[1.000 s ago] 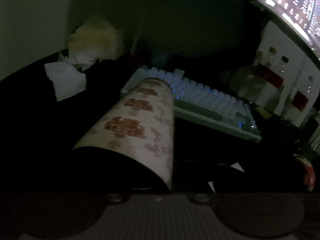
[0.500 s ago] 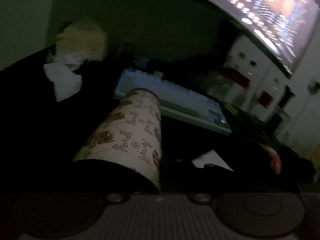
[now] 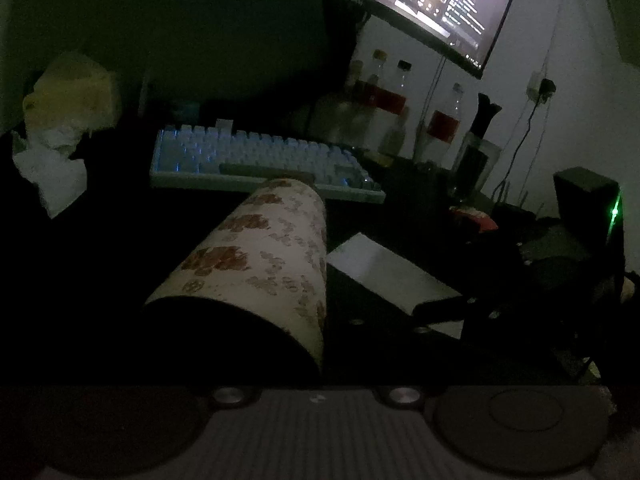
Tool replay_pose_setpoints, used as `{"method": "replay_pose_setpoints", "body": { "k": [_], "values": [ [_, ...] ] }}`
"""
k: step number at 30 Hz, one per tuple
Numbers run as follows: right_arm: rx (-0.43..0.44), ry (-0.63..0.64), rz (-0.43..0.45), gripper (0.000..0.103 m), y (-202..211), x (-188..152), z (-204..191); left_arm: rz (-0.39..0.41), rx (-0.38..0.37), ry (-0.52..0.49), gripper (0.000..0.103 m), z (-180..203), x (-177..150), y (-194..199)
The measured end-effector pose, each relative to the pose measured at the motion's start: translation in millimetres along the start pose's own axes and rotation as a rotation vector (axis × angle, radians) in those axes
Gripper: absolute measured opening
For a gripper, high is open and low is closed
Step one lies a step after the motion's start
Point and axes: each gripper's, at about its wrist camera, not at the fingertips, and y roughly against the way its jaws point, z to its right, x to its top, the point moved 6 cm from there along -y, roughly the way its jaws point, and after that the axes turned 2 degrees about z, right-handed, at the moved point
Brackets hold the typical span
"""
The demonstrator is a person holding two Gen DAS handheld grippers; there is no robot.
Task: Clean container
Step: 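Grasp the floral thermos with the left gripper while the right gripper lifts the paper towel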
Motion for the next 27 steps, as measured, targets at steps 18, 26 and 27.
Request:
{"method": "replay_pose_setpoints", "body": {
  "k": [18,26,27],
  "values": [
    [0.015,-0.038,0.22,0.004,66.0,39.7,8.8,0.036,-0.119,-0.106,0.01,26.5,-7.9,5.7],
    [0.245,0.055,0.293,0.004,100.5,62.4,-54.1,0.028,-0.226,-0.12,0.011,40.3,-15.4,6.5],
    [0.25,0.093,0.278,0.004,94.5,59.5,-66.1,0.029,-0.216,-0.131,0.011,42.0,-16.6,6.4]
  ]
}}
